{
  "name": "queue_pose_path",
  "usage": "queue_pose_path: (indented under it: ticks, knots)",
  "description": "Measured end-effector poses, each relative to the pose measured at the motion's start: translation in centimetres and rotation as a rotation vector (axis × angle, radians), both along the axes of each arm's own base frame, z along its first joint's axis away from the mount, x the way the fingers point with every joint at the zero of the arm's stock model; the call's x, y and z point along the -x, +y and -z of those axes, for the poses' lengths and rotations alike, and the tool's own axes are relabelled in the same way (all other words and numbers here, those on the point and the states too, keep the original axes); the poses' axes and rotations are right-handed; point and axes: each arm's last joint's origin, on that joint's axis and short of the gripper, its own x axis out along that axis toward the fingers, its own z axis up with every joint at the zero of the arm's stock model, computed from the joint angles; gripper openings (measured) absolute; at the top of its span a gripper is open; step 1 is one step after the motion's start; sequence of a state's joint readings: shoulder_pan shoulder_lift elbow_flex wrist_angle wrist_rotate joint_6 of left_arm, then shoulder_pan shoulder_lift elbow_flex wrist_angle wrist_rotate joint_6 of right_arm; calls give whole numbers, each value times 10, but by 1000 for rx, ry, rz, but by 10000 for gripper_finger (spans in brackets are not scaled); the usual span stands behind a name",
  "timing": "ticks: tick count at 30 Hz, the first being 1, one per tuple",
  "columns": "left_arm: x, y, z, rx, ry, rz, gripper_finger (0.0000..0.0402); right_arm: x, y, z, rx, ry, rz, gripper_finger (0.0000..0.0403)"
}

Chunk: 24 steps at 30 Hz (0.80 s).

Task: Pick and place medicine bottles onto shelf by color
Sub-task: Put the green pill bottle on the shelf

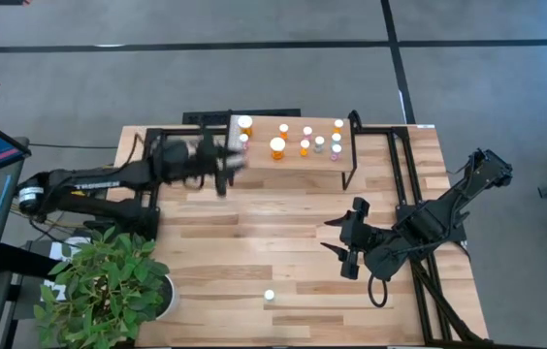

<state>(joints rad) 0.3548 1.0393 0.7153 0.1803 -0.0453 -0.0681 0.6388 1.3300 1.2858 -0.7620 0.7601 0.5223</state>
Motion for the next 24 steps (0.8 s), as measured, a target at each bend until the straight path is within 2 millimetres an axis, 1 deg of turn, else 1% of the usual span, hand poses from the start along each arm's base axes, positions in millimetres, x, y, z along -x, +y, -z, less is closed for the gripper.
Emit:
queue_pose_path:
  ticks: [1, 3, 7, 11, 13, 15, 18, 21, 22, 24]
  knots:
    - [-2, -13, -4, -17, -18, 76, 154, 0, 0, 0, 1, 0, 0, 260]
    - [-8, -38, -5, -67, -8, 176, 154, -1, -1, 0, 5, 1, 1, 260]
    - [-17, -84, 4, -161, 71, 319, 154, -2, -3, 0, 2, -3, 10, 260]
    - [-26, -123, 24, -135, 161, 546, 154, -6, 0, 1, -4, -13, 11, 260]
    - [-31, -143, 36, -108, 199, 663, 154, -8, 3, 6, 10, 5, 5, 260]
    - [-38, -162, 50, -103, 239, 740, 153, -13, 8, 12, 22, 20, 3, 260]
    - [-48, -187, 70, -110, 250, 808, 153, -24, 16, 29, 55, 69, 3, 260]
    - [-55, -203, 93, -67, 307, 815, 153, -36, 25, 42, -3, 52, 48, 260]
    - [-57, -207, 100, -51, 331, 819, 153, -39, 27, 43, -21, 41, 49, 260]
    - [-58, -215, 111, -44, 372, 829, 153, -43, 31, 38, -55, 39, 18, 260]
